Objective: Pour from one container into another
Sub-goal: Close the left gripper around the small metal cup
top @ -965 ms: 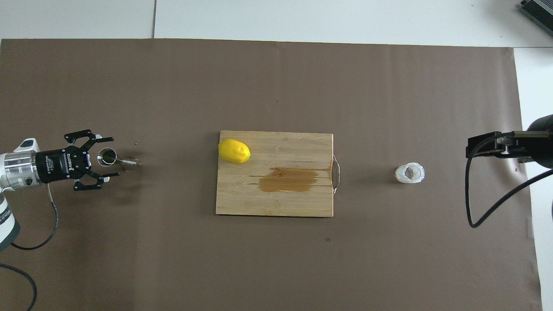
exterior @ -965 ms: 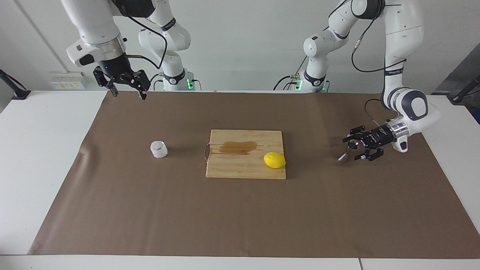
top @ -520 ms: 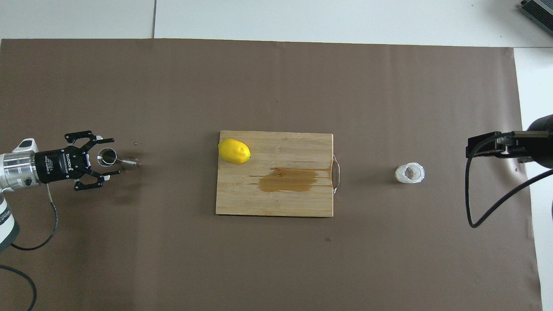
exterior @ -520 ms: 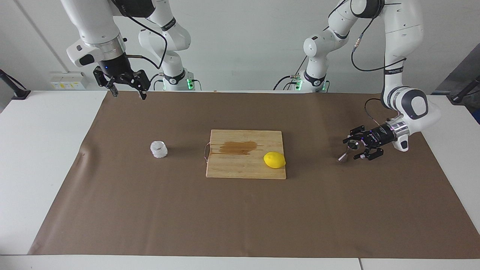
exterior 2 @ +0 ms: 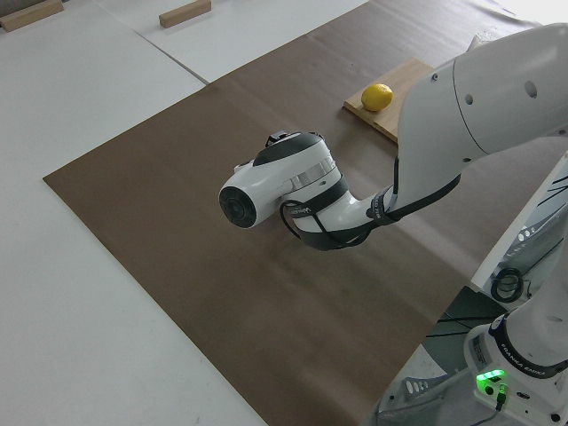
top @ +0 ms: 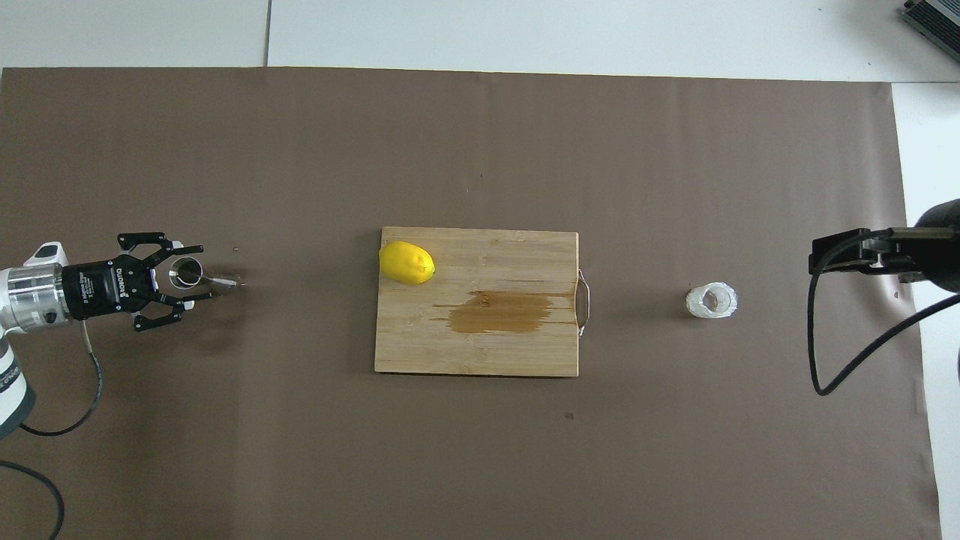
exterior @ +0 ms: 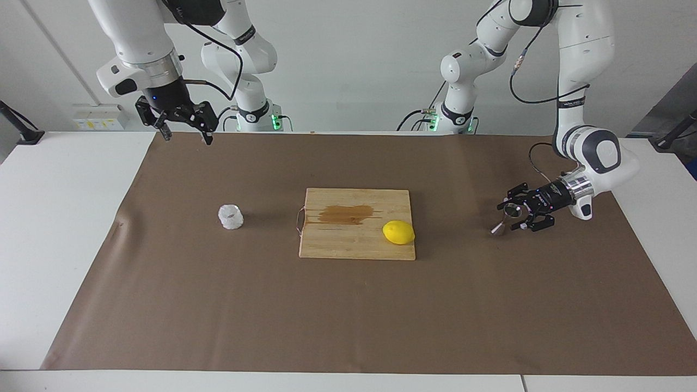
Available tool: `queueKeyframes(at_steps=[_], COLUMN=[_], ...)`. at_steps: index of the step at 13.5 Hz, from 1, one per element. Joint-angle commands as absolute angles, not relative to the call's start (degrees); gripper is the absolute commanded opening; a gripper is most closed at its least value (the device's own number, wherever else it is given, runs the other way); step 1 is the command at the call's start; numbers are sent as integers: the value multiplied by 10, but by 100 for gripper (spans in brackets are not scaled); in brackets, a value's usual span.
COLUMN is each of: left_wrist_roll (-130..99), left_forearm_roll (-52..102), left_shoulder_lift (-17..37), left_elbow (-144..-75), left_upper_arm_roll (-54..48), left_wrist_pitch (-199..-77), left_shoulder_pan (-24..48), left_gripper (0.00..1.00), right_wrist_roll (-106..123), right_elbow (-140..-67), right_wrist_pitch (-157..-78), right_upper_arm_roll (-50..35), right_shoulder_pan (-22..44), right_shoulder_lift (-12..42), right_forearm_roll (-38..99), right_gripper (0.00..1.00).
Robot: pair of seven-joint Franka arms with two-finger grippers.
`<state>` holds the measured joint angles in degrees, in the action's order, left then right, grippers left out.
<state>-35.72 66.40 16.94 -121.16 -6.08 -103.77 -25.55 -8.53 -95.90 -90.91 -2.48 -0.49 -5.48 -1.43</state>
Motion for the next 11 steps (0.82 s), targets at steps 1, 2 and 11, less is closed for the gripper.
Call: queueKeyframes(at_steps=[1,2,11], left_wrist_roll=[-361,-361,-361], left_forearm_roll=[676,676,677], left_shoulder_lift=[155,155,156], left_elbow=[-1230,-1230,-1229], left_upper_arm_roll=[-54,-54,-54], left_wrist_pitch=[-1049,-1049,-1043], left_shoulder_pan=[-248,-250,-254], left_gripper=[70,68,61], right_wrist_roll=[-76,-76,-76], right_elbow=[-955,-955,-955], right_wrist_pitch=[-899,-899,-899], right_upper_arm_roll=[-29,-29,-29], right_shoulder_pan=[-13,-13,-13], right_shoulder_lift=[-58,-58,-58], right_forearm_roll=[-9,-9,-9], right_gripper=[100,100,100])
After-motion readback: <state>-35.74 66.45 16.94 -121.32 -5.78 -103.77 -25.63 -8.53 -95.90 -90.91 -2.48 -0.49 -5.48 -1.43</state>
